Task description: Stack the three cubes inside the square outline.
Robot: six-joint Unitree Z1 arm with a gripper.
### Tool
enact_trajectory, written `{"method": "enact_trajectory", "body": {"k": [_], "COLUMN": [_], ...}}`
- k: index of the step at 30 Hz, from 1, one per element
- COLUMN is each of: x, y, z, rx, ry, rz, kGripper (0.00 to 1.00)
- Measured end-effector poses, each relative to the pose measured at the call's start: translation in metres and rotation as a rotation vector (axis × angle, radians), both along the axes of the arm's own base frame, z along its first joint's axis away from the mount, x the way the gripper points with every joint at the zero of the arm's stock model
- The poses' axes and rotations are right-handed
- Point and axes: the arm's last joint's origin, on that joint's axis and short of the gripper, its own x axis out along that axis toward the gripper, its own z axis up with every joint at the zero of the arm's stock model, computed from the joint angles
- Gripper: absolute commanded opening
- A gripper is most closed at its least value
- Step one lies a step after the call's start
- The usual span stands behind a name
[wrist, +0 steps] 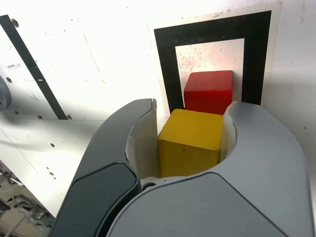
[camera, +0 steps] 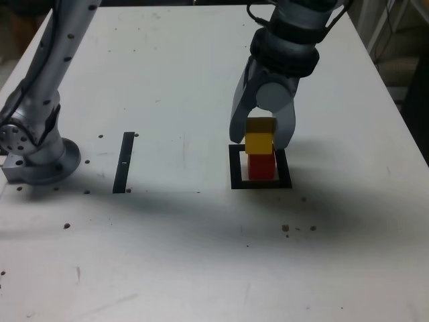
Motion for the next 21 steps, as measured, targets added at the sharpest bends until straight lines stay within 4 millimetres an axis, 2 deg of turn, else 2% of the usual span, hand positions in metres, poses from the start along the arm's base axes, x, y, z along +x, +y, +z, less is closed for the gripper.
{"method": "enact_trajectory", "body": {"k": [11,13,18,19,21], "x": [0.006,0.006,0.008,0.008,0.008], "y": [0.003,0.005,0.007,0.007,0.007], "z": [-0.011,-0.013,-0.014,-0.014,-0.014], "rx": [-0.001,-0.001,0.001,0.000,0.000], "ry": [0.025,0.029,0.021,0.020,0.020], "rz": [0.002,0.005,0.000,-0.001,-0.003], "kGripper": [0.38,0.49,0.92,0.96,0.99]}}
